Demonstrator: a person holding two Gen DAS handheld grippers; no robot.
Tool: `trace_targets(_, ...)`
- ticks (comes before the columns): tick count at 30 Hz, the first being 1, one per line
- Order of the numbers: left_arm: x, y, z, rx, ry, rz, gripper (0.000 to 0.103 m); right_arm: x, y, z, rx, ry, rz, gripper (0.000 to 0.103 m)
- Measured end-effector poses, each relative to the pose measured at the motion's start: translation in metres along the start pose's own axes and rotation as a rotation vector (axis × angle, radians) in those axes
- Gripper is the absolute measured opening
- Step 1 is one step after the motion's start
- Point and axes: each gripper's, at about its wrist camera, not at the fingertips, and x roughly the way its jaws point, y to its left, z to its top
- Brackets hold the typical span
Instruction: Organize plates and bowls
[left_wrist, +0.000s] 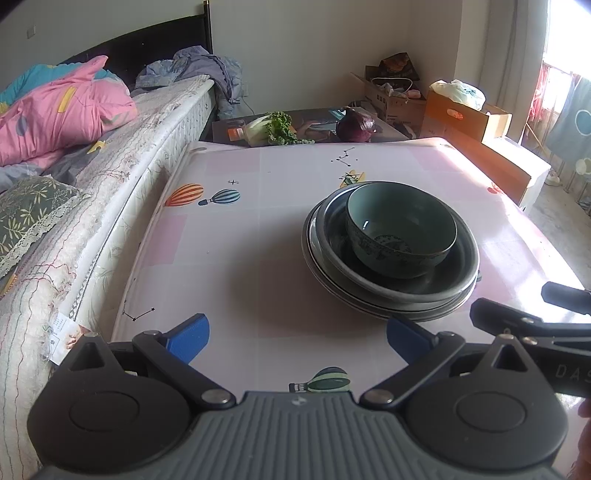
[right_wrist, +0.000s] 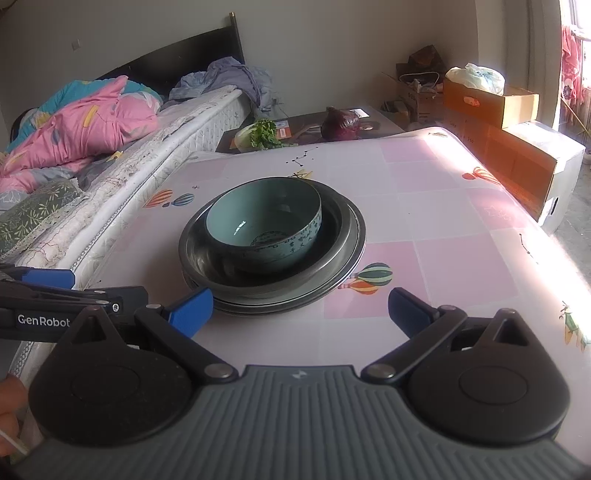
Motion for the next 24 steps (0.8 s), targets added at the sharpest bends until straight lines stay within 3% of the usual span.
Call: trace_targets(24, -0.008, -0.001, -0.003, 0.001, -0.003, -0.016, 0.103, -0.013, 0.003, -0.001, -0.009, -0.005, -0.035, 0.102)
